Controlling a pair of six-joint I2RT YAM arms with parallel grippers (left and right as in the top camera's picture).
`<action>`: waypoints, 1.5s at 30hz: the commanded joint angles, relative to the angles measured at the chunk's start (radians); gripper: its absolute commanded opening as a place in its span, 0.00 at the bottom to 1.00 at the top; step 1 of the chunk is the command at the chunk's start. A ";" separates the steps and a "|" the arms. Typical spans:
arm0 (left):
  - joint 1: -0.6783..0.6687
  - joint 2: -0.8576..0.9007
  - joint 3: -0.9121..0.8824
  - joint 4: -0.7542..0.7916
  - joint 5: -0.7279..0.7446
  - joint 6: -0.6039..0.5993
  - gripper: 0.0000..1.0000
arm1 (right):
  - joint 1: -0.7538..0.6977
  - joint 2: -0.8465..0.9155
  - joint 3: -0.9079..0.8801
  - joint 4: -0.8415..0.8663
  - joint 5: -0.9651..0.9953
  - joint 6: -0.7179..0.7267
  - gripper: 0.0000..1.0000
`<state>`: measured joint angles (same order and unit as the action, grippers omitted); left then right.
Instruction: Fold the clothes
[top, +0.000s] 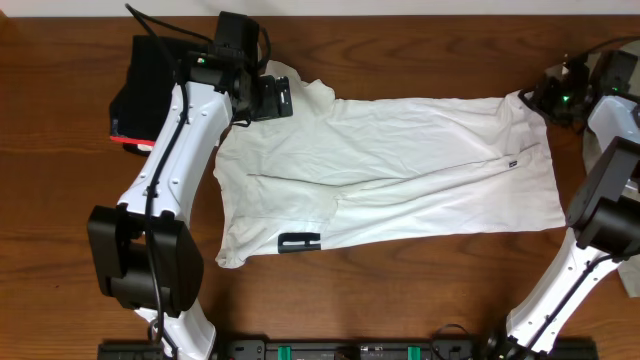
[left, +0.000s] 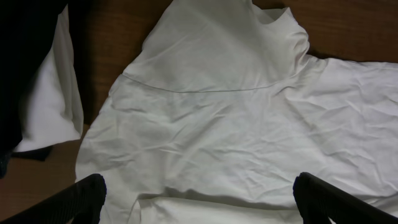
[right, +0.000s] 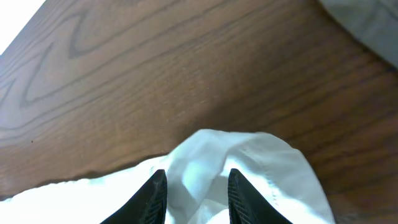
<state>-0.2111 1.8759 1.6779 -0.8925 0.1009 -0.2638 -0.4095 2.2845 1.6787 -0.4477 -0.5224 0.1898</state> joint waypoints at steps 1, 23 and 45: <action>0.003 0.001 0.010 -0.004 -0.012 0.009 0.98 | 0.010 -0.001 0.013 -0.002 -0.004 -0.011 0.31; 0.003 0.002 0.010 -0.004 -0.012 0.009 0.98 | 0.013 0.000 0.001 0.002 0.063 0.087 0.15; 0.003 0.001 0.010 -0.004 -0.012 0.009 0.98 | 0.018 0.000 -0.021 0.023 0.051 0.290 0.21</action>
<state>-0.2111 1.8759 1.6779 -0.8925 0.1009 -0.2638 -0.4049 2.2845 1.6752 -0.4294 -0.4629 0.4294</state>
